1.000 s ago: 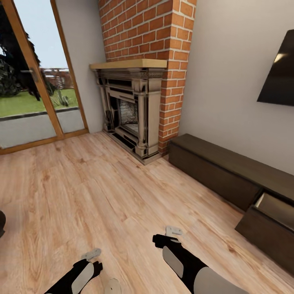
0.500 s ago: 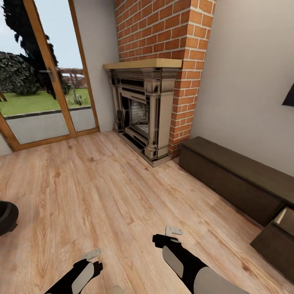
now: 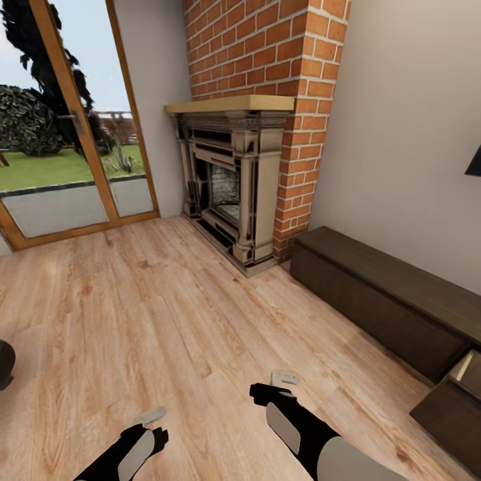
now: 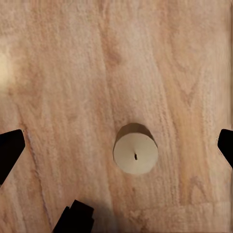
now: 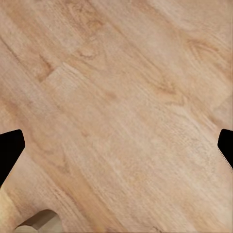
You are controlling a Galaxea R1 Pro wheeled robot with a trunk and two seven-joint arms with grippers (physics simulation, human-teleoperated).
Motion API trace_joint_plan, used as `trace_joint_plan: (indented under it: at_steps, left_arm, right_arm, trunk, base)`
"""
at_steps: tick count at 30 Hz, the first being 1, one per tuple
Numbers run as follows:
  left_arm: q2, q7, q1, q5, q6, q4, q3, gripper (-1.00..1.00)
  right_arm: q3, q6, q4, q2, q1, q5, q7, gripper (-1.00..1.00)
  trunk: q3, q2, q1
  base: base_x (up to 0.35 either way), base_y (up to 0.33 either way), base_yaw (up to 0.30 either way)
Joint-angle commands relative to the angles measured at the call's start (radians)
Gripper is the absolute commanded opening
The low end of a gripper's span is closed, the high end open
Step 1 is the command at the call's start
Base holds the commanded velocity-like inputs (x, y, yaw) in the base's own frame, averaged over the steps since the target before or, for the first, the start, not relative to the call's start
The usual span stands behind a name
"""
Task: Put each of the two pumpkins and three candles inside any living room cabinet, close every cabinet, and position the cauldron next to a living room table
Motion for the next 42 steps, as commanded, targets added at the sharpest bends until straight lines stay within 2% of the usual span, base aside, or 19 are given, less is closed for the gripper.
trace_joint_plan:
  at_steps: [1, 26, 28, 31, 35, 38, 42]
  left_arm:
    - [0.002, 0.008, -0.001, 0.007, 0.003, -0.002, -0.008, 1.00]
    - [0.003, 0.006, -0.001, 0.021, 0.004, -0.003, -0.004, 1.00]
    - [0.003, -0.014, -0.001, 0.021, 0.005, -0.004, -0.003, 1.00]
    - [0.011, -0.096, -0.001, 0.021, 0.007, -0.003, -0.001, 1.00]
    - [0.065, -0.238, -0.001, 0.027, 0.016, -0.002, 0.000, 1.00]
    - [0.095, -0.322, -0.001, 0.031, 0.019, 0.013, 0.001, 1.00]
    - [0.104, -0.343, -0.001, 0.031, 0.020, 0.031, 0.002, 1.00]
  right_arm:
    - [0.007, 0.004, -0.002, -0.001, -0.001, -0.004, -0.008, 1.00]
    - [0.007, 0.004, -0.002, -0.001, -0.001, -0.004, -0.007, 1.00]
    - [0.007, 0.004, -0.002, -0.001, -0.001, -0.004, -0.007, 1.00]
    - [0.007, 0.003, -0.002, -0.001, -0.001, -0.004, -0.007, 1.00]
    - [0.007, 0.003, -0.002, -0.005, -0.001, -0.004, -0.006, 1.00]
    - [0.007, 0.003, -0.003, -0.009, -0.001, -0.003, -0.004, 1.00]
    - [0.006, 0.003, -0.003, -0.011, -0.001, -0.003, 0.027, 1.00]
  trunk:
    - [-0.001, 0.000, 0.000]
    - [-0.001, 0.000, 0.000]
    - [-0.007, -0.014, 0.008]
    - [-0.017, -0.035, 0.019]
    - [-0.029, -0.063, 0.035]
    - [-0.039, -0.084, 0.046]
    - [-0.051, -0.112, 0.062]
  base:
    - [0.172, -0.038, 0.000]
    - [0.049, 0.012, 0.000]
    - [0.000, 0.000, 0.000]
    - [0.000, 0.000, 0.000]
    - [0.000, 0.000, 0.000]
    - [0.000, 0.000, 0.000]
    - [0.000, 0.000, 0.000]
